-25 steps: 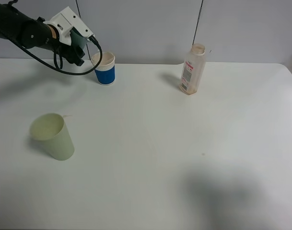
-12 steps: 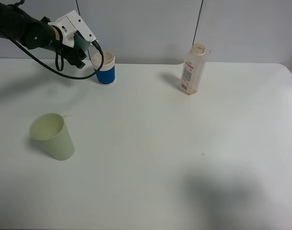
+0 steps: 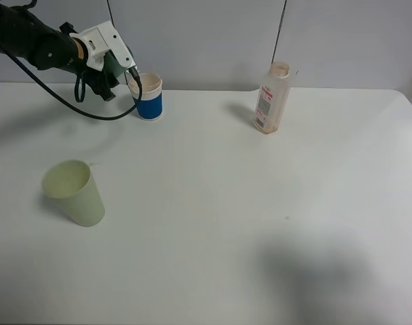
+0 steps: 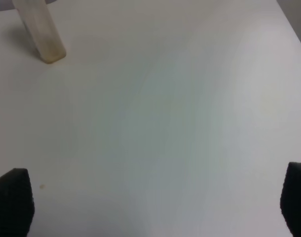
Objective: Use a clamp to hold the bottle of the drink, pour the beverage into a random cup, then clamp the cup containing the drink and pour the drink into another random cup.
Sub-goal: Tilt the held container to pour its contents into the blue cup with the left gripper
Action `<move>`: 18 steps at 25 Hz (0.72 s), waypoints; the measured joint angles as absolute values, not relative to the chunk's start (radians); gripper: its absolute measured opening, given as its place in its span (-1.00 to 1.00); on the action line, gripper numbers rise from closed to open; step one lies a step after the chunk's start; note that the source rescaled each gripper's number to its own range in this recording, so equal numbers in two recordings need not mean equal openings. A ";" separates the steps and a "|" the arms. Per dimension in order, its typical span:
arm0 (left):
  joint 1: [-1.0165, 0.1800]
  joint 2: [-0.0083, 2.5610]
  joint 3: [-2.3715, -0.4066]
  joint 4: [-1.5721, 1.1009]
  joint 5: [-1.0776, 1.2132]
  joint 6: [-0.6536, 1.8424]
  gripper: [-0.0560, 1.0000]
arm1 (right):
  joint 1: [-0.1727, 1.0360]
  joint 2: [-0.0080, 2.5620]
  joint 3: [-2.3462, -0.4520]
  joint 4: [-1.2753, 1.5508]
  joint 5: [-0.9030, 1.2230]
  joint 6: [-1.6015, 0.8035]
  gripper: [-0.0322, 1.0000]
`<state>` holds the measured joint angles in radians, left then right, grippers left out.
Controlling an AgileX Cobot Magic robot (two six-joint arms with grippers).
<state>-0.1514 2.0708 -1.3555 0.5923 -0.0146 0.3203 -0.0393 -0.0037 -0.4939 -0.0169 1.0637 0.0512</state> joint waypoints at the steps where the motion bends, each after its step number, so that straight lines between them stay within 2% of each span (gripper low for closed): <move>1: -0.151 2.071 -1.356 0.597 -0.010 0.329 -0.89 | -0.039 -0.004 -0.494 -0.017 1.064 0.051 1.00; 18: -0.151 2.086 -1.425 0.620 0.073 0.339 -0.89 | -0.039 -0.004 -0.494 -0.017 1.064 0.051 1.00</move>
<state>-0.1514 2.0862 -1.4251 0.6204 0.0730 0.3393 -0.0393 -0.0037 -0.4939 -0.0169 1.0637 0.0512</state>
